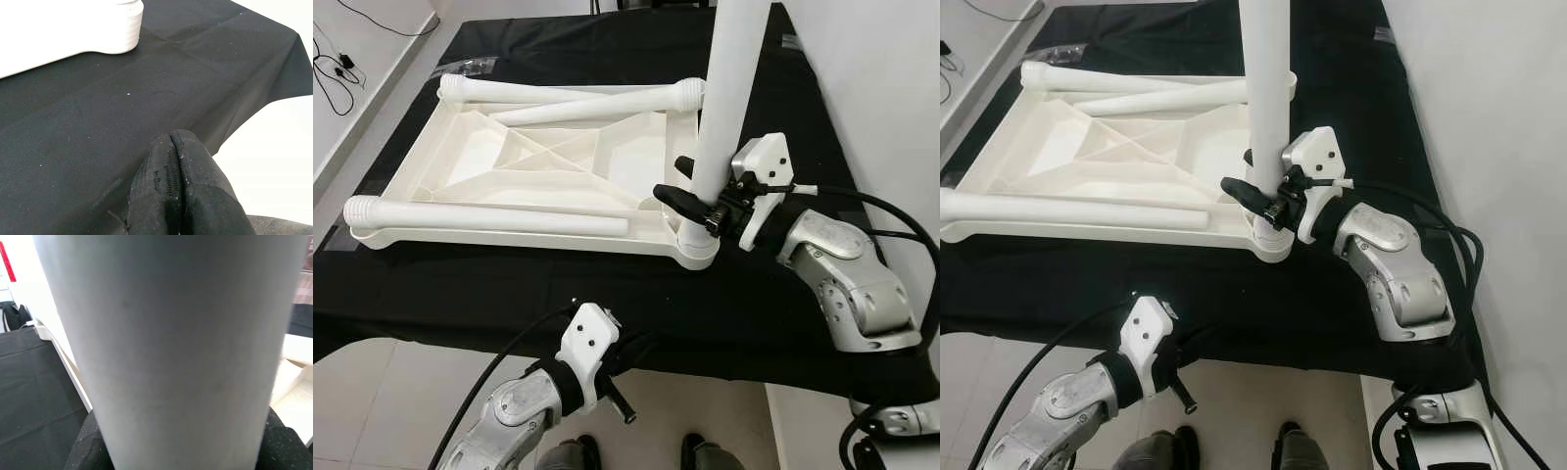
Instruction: Building children table
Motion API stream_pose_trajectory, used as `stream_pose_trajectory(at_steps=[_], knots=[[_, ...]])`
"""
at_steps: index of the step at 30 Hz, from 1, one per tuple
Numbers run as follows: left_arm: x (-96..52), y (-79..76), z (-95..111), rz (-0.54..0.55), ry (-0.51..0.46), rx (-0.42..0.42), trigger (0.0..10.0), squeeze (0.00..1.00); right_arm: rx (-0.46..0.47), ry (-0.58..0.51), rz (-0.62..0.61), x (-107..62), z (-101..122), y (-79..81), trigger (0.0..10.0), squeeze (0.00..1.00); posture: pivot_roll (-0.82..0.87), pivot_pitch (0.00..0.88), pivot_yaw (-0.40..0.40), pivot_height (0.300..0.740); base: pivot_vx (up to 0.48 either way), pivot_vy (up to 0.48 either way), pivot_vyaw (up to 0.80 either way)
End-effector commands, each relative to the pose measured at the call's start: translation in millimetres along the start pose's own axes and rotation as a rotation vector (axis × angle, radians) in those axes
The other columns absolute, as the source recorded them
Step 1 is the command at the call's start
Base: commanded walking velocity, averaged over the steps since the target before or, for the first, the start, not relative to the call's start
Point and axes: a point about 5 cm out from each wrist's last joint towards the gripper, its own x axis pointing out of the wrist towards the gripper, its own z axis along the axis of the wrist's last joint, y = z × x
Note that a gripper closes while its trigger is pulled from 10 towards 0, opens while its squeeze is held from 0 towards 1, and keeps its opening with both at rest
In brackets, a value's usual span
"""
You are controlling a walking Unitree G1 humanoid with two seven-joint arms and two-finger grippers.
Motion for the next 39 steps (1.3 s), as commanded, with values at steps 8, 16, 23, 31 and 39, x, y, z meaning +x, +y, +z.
stream_pose_trajectory(at_steps=[8,16,23,31,39], knots=[[-5.1,-1.3,-5.8,-0.003,0.027,-0.011,10.0,0.00,0.246,0.220,0.026,-10.8,-59.5,14.9,10.0,0.00,0.08,0.272,0.051,0.740,0.000,0.000,0.00],[-5.6,-0.9,-6.9,-0.006,0.030,-0.011,10.0,0.00,-0.088,0.011,0.208,-15.0,-26.4,34.9,10.0,0.00,0.08,0.265,0.056,0.740,0.000,0.000,0.00],[-4.8,-1.2,-6.6,-0.010,0.030,-0.013,10.0,0.00,-0.316,-0.027,0.278,-16.3,-14.5,46.1,10.0,0.00,0.08,0.268,0.055,0.740,0.000,0.000,0.00],[-3.9,-0.3,-6.2,-0.007,0.027,-0.014,10.0,0.00,-0.296,-0.165,0.234,-14.8,10.7,41.7,10.0,0.00,0.08,0.267,0.057,0.740,0.000,0.000,0.00],[-2.0,-0.8,-5.9,-0.008,0.023,-0.015,10.0,0.00,-0.133,-0.343,0.183,-15.0,31.5,32.4,10.0,0.00,0.08,0.264,0.052,0.740,0.000,0.000,0.00]])
